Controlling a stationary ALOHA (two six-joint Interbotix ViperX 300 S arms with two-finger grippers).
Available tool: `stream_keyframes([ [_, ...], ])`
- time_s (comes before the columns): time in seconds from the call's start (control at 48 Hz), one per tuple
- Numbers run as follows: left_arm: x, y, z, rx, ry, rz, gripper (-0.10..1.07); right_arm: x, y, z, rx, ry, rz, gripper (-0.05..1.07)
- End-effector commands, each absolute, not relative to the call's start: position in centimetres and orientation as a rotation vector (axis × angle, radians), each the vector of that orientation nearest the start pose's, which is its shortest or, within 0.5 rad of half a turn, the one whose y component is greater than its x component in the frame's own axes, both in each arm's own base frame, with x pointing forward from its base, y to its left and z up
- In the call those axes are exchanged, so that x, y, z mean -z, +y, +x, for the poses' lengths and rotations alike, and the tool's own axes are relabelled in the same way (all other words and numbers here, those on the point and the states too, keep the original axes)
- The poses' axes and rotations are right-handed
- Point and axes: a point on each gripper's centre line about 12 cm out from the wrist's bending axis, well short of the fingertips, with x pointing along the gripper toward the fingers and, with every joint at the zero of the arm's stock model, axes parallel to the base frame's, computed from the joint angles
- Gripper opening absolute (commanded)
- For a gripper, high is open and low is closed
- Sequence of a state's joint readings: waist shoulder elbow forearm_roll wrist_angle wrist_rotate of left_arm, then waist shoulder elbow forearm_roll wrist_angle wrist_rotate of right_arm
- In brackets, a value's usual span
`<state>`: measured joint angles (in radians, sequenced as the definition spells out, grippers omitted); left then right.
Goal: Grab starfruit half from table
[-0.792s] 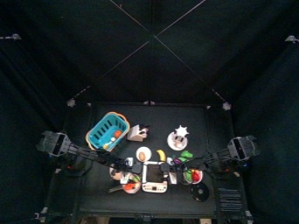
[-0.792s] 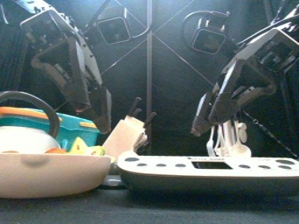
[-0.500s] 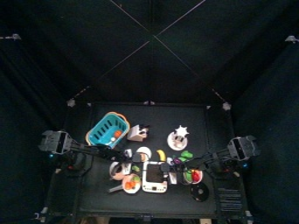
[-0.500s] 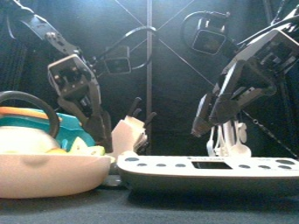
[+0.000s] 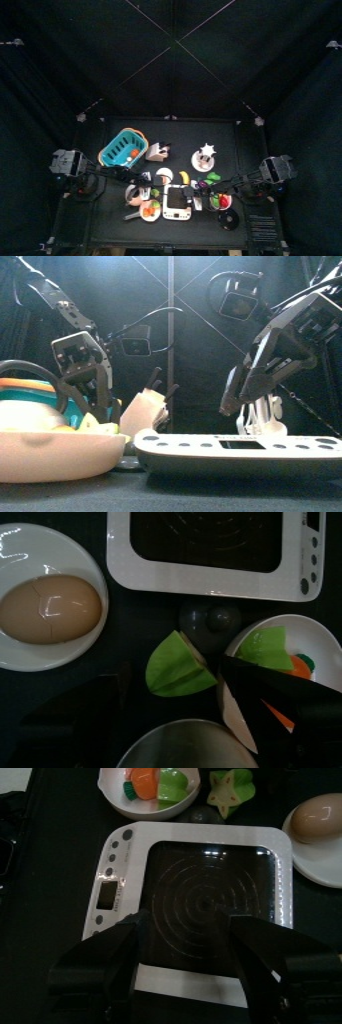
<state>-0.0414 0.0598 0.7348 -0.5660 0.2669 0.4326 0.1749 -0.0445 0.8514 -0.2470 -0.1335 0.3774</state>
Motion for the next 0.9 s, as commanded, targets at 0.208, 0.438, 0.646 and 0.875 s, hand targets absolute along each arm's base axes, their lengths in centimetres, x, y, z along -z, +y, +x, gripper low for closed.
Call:
stream_keyframes([
  [0.208, -10.9, -3.1, 35.7, 0.105, 1.025, -0.168, 1.01, -14.9, 6.5, 34.5, -0.158, 0.656, 0.084, 0.89],
  [0.438, -11.0, -2.8, 35.7, 0.098, 1.022, -0.172, 0.9, -14.9, 6.5, 34.5, -0.158, 0.656, 0.084, 0.89],
  [0.646, -11.3, -2.4, 35.7, 0.09, 1.014, -0.175, 0.78, -14.8, 6.5, 34.5, -0.158, 0.657, 0.084, 0.89],
  [0.875, -13.2, -2.5, 35.6, 0.097, 0.962, -0.171, 0.78, -14.8, 6.5, 34.5, -0.158, 0.657, 0.084, 0.89],
])
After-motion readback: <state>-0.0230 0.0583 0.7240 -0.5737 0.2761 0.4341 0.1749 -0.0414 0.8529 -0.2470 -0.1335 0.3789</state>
